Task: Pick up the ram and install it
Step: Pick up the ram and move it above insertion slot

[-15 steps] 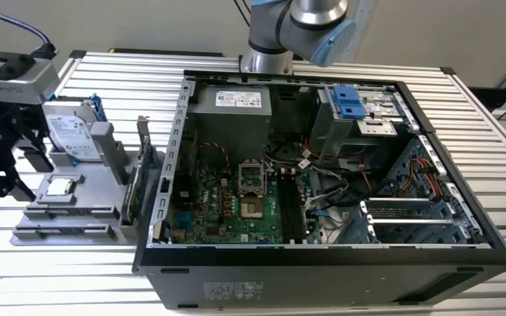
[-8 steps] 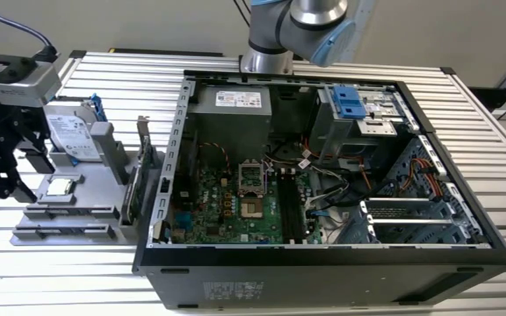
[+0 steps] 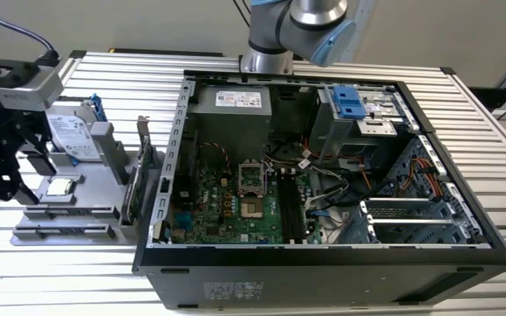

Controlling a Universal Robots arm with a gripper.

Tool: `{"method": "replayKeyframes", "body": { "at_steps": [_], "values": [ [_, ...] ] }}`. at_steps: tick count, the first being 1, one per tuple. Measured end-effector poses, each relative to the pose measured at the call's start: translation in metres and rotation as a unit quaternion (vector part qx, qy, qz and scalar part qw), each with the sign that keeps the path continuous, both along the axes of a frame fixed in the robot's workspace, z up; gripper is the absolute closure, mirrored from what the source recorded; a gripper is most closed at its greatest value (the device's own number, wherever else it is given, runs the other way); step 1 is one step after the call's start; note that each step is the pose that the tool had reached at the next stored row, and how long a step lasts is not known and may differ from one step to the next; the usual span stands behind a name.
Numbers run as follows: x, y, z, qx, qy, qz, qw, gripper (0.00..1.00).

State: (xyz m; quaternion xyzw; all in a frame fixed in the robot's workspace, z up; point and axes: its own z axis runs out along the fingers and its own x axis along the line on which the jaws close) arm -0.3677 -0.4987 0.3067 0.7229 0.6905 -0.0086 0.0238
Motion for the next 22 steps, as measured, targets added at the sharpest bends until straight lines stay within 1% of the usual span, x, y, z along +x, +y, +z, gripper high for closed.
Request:
{"method": "replayKeyframes", "body": {
  "at_steps": [12,17,22],
  "values": [
    [0.0000,0.0000,-0.0047,0.0000,0.0000,0.000,1.0000,0.00],
    [0.0000,0.0000,-0.0080,-0.0001,0.0000,0.000,1.0000,0.00],
    [0.0000,0.0000,-0.0103,-0.0018,0.0000,0.000,1.0000,0.00]
  ]
}}
